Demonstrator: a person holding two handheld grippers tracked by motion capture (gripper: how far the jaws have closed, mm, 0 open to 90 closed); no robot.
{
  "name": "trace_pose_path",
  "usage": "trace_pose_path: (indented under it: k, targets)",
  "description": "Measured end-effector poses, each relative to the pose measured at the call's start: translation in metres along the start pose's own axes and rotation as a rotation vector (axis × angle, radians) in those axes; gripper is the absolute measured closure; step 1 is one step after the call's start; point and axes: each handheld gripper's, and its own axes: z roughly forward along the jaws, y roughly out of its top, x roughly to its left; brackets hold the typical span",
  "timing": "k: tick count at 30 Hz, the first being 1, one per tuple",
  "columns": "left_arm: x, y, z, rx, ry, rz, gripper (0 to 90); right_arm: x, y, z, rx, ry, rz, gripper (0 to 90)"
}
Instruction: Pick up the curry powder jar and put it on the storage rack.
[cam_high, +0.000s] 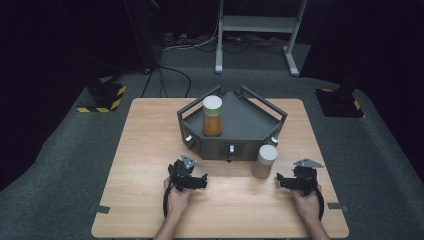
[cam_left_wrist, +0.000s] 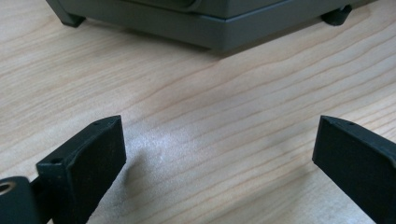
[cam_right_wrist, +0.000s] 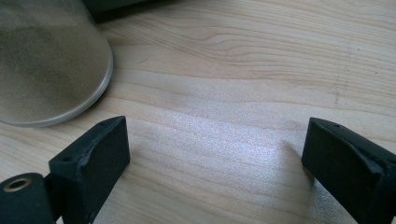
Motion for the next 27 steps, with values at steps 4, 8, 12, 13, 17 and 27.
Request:
trace_pose_path:
  k: [4,8,12,13,17,27]
  targets:
    - [0.0003,-0.0014,0.0007,0.005,0.007,-0.007,2.6,0.0000,0.0000,0.0000,0.000,0.000,0.000,7.3]
    - [0.0001,-0.0010,0.0010,0.009,0.009,-0.010,2.3,0.0000,0.0000,0.0000,0.000,0.000,0.000,7.2]
    - [-0.0003,-0.0011,0.0010,0.008,0.010,-0.010,2.2,0.0000,0.0001,0.0000,0.000,0.000,0.000,7.2]
    - [-0.0003,-0.0012,0.0010,0.008,0.011,-0.010,2.2,0.0000,0.0001,0.0000,0.000,0.000,0.000,7.2]
    - [-0.0005,-0.0014,0.0011,0.007,0.011,-0.011,2.1,-0.0001,0.0001,0.0000,0.001,0.000,0.000,7.2]
    - [-0.0015,-0.0015,0.0008,0.007,0.015,-0.012,2.2,0.0000,0.0005,0.0002,0.002,0.000,0.000,6.8]
